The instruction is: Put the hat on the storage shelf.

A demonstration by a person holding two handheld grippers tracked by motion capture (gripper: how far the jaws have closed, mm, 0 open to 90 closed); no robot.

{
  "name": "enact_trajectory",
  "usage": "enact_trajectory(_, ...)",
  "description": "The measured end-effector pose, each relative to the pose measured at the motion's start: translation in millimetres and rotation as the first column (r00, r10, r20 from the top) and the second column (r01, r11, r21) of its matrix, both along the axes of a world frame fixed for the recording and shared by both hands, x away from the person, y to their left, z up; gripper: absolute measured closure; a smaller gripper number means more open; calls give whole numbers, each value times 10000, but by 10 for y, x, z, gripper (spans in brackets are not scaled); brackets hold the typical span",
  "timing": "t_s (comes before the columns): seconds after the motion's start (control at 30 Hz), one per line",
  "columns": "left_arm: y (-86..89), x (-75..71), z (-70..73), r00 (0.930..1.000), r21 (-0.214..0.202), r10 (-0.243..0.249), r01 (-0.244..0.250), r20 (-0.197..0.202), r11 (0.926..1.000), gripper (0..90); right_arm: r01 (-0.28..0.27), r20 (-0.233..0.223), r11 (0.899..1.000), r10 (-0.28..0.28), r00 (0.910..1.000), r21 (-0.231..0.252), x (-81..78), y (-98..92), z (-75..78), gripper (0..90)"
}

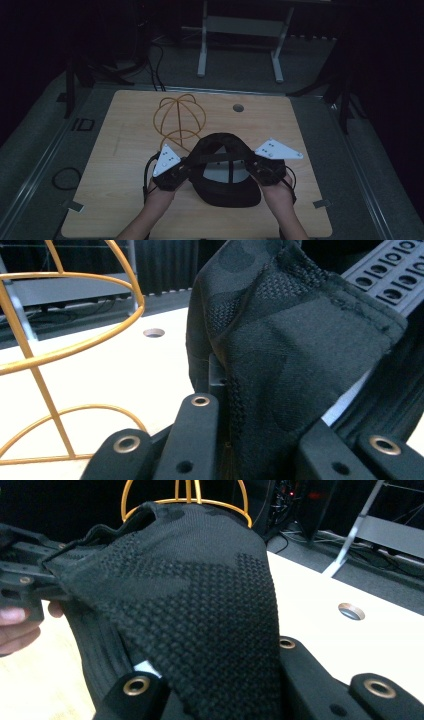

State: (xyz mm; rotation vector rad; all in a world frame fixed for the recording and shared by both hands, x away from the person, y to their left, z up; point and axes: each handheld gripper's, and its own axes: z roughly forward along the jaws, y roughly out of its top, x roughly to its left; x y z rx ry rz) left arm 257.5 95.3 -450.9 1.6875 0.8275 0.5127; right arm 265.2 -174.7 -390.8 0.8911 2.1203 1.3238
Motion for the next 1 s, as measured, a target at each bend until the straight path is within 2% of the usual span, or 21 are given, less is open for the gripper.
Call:
enact_trajectory(0.1,-19,-3,31,10000,137,76,-76,-4,9999,877,21,-19,10000,-21,10000,90,-7,-36,-25,888)
enact_trajectory(0.2,-21,-11,75,9997,82,176,-177,147,9998,878,-61,-117,9998,63,9999,177,-35,-69,-67,886)
enact_trajectory(0.27,-21,-14,105,9997,-1,129,-129,200,9999,879,-126,-195,9997,130,9997,211,-62,-86,-97,883)
enact_trajectory(0.37,-41,-32,145,9994,130,55,-59,353,9999,879,-233,-336,9990,245,9991,380,-105,-126,-148,868)
enact_trajectory(0.53,-83,-55,211,9989,70,-55,52,461,10000,880,-356,-398,9980,377,9985,526,-172,-205,-213,782)
enact_trajectory(0.67,-121,-71,256,9980,139,-55,46,630,9999,880,-482,-546,9966,519,9972,661,-234,-273,-255,703)
enact_trajectory(0.77,-135,-72,271,9975,227,-78,62,696,9997,880,-587,-628,9957,632,9960,712,-261,-299,-267,675)
enact_trajectory(0.9,-111,-61,283,9980,75,48,-53,629,10000,880,-935,-867,9924,1004,9912,806,-338,-371,-286,559)
enact_trajectory(1.0,-94,-87,319,9960,89,49,-57,889,9999,881,-945,-983,9928,1016,9900,737,-383,-432,-302,494)
